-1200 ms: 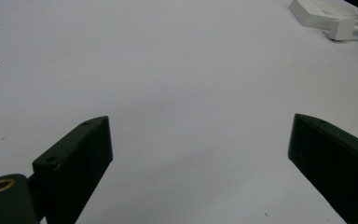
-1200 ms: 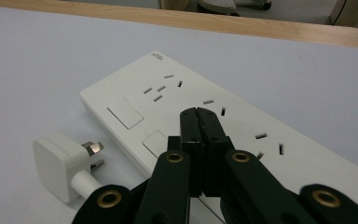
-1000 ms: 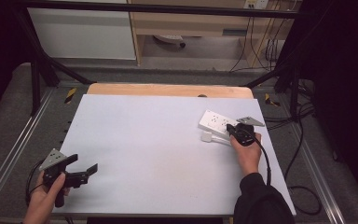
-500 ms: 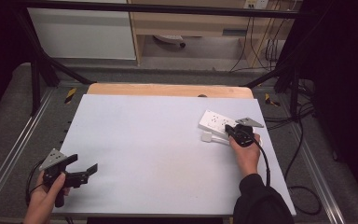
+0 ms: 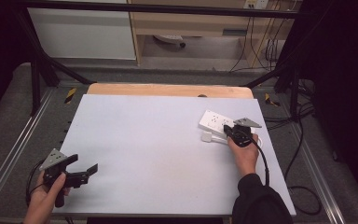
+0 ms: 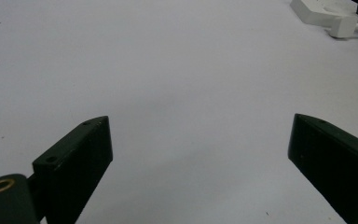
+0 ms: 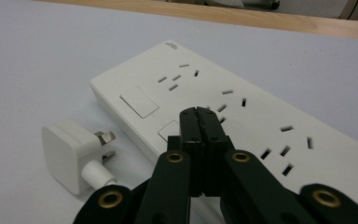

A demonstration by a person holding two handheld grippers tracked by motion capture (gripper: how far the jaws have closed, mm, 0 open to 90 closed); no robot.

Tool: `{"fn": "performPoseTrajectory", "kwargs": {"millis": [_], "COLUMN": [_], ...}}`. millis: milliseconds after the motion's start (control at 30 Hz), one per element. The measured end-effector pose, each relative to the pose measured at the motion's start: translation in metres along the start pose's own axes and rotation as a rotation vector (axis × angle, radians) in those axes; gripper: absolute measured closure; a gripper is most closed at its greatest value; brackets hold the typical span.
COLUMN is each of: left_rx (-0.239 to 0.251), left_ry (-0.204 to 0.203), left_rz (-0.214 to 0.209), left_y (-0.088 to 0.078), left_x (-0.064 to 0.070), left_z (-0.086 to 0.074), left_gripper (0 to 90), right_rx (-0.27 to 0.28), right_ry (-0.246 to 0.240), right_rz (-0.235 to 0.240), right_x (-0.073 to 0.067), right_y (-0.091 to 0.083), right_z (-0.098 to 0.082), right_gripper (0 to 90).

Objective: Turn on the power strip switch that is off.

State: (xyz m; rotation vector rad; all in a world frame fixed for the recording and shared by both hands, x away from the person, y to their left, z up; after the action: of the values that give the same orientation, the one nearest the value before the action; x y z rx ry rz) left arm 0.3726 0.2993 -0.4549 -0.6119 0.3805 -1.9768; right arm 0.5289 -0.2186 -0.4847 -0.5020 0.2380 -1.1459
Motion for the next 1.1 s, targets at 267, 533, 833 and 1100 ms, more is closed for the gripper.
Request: {"fn": "performPoseTrajectory", "kwargs": {"millis": [267, 533, 833, 1100], "left_rx": [-0.001, -0.002, -0.001, -0.005], "left_ry": [-0.001, 0.000, -0.001, 0.000], "left_rz": [0.003, 0.002, 0.001, 0.002], "left_y": [0.0002, 0.0002, 0.0004, 0.0005], "left_x": [0.0000, 0.0000, 0.0001, 0.0002], "left_z": [-0.0002, -0.0003, -0.0002, -0.0007], "left_gripper": [6.3, 6.3, 6.3, 6.3], "right_rx": [0.001, 0.001, -0.008, -0.009], "right_ry": [-0.001, -0.003, 0.028, 0.041], "right_rz": [0.004, 0.002, -0.020, -0.007], "right_x": [-0.0027, -0.0030, 0.0032, 0.0028], "right_y": [0.0010, 0.0011, -0.0008, -0.0005], "right_z": [0.0000, 0.0001, -0.0035, -0.0028], "right_gripper": [90.0, 90.0, 90.0, 90.0]}}
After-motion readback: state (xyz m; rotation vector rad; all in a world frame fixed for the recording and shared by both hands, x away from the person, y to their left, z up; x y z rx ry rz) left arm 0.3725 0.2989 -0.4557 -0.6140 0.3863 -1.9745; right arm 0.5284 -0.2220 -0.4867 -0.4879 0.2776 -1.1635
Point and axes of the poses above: each handheld gripper's, and its own axes: y roughly forward along the jaws, z roughly out of its top, x roughly to its right, the point moved 7 cm from there along y, roughly forward along the jaws, and after that the axes turned 8 degrees about -y, right-handed, at the moved point
